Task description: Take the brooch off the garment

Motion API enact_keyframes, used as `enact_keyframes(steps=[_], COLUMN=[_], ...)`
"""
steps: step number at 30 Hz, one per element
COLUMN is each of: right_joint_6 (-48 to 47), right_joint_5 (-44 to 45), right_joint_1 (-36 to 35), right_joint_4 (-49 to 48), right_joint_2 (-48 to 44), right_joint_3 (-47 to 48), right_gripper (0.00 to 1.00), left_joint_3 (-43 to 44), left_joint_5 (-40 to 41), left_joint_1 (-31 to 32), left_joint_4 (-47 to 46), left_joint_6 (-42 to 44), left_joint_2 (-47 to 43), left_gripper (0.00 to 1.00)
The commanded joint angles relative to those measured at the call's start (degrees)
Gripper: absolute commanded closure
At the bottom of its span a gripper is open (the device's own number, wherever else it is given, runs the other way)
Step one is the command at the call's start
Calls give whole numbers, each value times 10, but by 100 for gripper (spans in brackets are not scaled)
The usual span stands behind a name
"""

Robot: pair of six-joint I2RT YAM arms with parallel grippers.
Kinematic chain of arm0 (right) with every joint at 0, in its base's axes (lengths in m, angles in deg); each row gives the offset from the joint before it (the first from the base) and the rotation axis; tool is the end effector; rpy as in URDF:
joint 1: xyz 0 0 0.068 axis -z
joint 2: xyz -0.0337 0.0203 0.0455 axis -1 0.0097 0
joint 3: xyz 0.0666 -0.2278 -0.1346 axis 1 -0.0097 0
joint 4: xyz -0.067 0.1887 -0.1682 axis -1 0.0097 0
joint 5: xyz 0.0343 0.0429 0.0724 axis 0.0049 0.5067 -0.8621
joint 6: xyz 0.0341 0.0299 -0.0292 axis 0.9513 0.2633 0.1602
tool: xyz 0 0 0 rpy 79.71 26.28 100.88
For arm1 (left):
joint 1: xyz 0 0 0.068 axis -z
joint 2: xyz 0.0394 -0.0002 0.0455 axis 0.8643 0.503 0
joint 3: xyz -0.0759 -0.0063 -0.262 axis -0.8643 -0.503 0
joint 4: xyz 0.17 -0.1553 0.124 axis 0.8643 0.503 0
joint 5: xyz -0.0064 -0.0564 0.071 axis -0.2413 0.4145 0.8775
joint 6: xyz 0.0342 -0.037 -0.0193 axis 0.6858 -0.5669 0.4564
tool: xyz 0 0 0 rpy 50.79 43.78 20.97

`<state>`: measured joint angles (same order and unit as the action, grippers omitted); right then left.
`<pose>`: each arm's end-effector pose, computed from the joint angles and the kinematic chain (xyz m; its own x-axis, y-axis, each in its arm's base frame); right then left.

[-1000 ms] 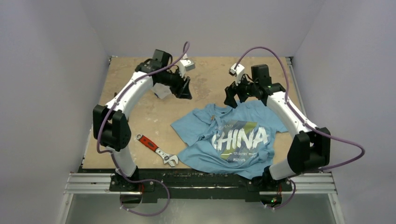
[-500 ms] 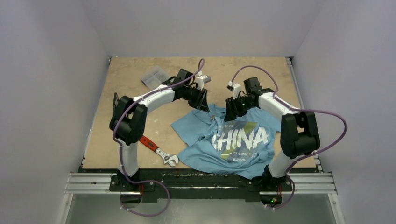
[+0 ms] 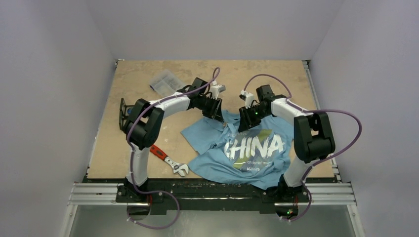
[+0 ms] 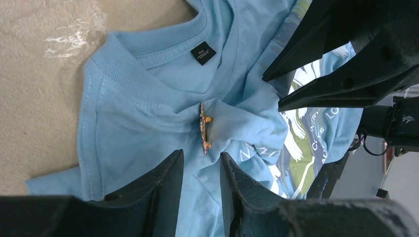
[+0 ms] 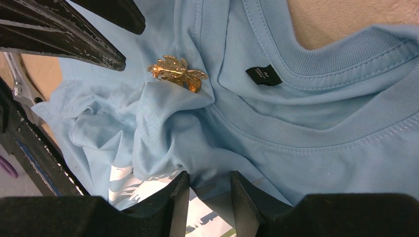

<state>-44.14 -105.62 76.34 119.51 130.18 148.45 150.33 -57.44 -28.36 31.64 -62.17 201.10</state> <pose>0.3159 0.0941 0.1754 -0.8426 -0.3430 -0.4152 -0.5204 0.7168 0.4640 0.3635 -0.2487 0.1725 -0.8395 0.2995 -0.4533 0.5403 0.5481 -0.6385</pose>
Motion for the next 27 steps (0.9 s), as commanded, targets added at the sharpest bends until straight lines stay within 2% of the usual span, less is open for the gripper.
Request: enact_keyframes(steps=[1,21,27], right_joint_6=[-5,-34,-39], right_joint_5=[-8,-14,-14], right_joint_1=[0,0,0], right_joint_4=[10,36,43], right_joint_2=[0,0,0], right_joint_3=[-1,10,19], right_gripper=[61,61,60], left_joint_3=[17,63,66], left_joint_5=[-27,-26,-34], left_joint_1=[5,13,15], left_joint_4=[-39,-30,-26], left_joint_6=[-28,-25,-24], left_joint_2=[15,58,67], left_gripper=[68,74,81])
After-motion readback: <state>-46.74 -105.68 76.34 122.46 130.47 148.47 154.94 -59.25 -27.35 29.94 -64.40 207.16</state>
